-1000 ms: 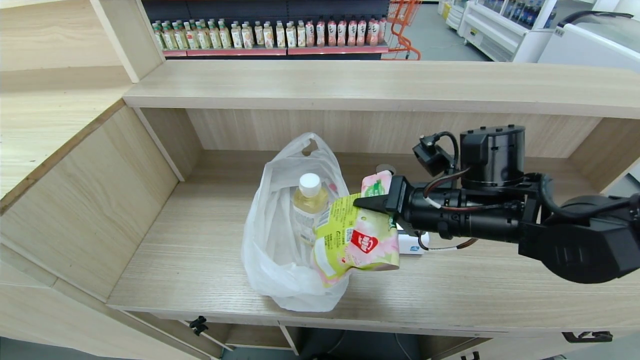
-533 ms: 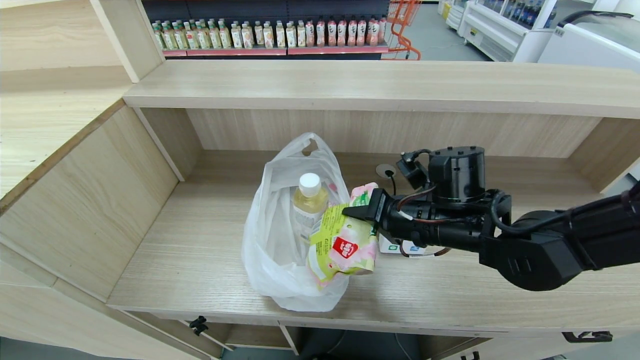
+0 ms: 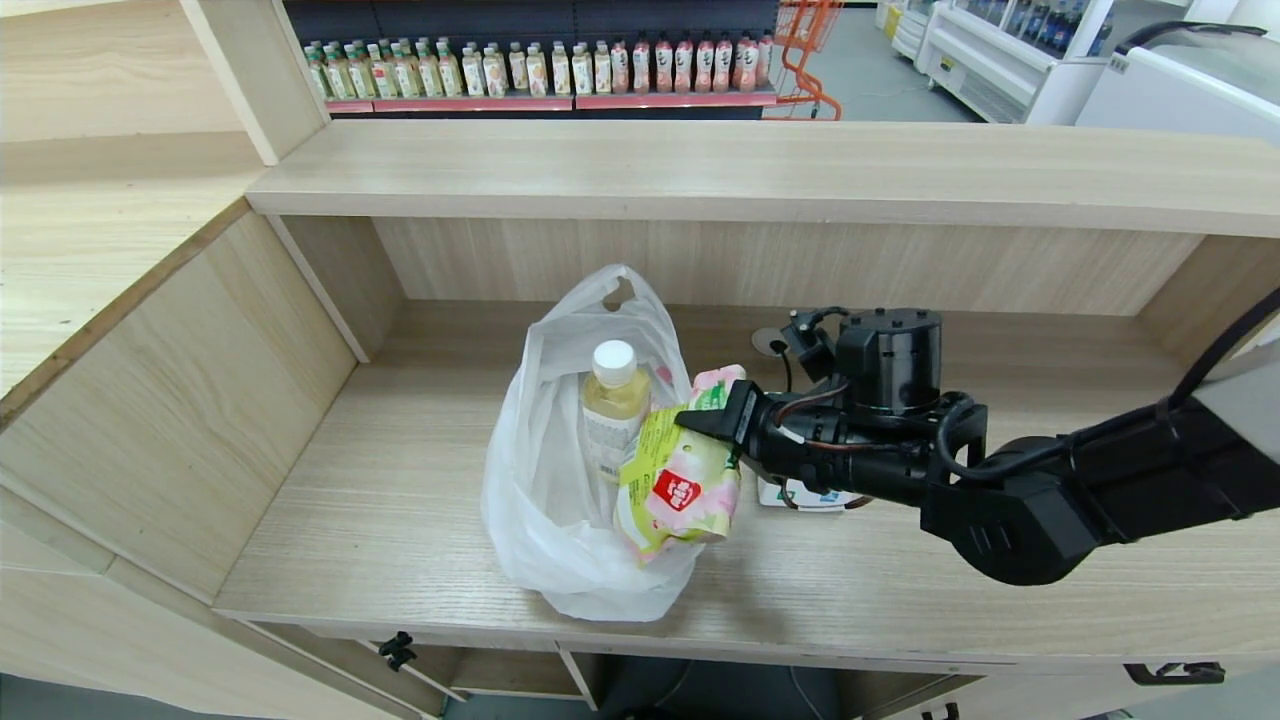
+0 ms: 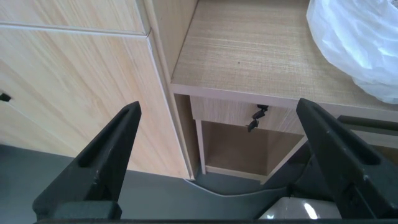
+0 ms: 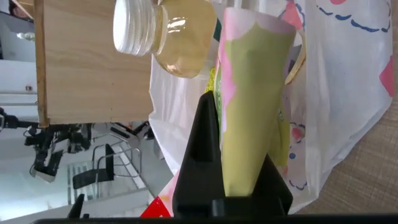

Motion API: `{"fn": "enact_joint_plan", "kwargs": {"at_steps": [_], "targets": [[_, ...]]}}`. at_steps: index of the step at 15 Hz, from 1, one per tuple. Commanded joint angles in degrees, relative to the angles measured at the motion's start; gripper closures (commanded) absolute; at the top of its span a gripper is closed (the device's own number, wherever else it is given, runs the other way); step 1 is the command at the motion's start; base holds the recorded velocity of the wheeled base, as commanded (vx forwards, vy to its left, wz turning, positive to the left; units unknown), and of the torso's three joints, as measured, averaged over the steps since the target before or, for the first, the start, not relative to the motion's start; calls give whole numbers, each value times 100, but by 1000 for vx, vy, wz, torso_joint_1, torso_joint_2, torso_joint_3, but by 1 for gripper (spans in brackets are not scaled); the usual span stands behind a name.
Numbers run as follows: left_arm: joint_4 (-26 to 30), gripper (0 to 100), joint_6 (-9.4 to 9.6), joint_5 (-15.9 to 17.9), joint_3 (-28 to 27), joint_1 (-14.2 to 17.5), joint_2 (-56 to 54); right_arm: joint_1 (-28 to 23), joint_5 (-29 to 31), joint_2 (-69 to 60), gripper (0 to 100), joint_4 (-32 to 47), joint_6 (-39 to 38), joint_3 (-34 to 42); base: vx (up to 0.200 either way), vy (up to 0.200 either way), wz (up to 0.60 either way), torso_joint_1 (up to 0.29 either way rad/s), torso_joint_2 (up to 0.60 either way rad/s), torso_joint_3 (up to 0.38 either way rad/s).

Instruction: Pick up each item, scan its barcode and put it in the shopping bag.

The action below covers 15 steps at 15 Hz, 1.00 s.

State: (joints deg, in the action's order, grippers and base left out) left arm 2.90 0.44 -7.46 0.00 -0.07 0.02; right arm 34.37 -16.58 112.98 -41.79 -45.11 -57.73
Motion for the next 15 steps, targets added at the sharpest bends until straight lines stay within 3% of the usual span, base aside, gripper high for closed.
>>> {"fn": "enact_joint_plan", "kwargs": {"at_steps": [1, 7, 8, 15], "targets": [[0, 0, 0, -1, 0, -1, -2, -44, -3, 136, 100, -101, 2, -10, 0, 0, 0, 0, 0, 0], [0, 0, 0, -1, 0, -1, -2, -53, -3, 312, 100, -347, 248, -106, 0, 0, 0, 0, 0, 0], [0, 0, 0, -1, 0, 7, -2, -53, -3, 356, 0, -347, 380, -106, 0, 0, 0, 0, 0, 0], [0, 0, 0, -1, 0, -1, -2, -53, -117, 154, 0, -585, 257, -590, 0, 0, 0, 0, 0, 0]]}}
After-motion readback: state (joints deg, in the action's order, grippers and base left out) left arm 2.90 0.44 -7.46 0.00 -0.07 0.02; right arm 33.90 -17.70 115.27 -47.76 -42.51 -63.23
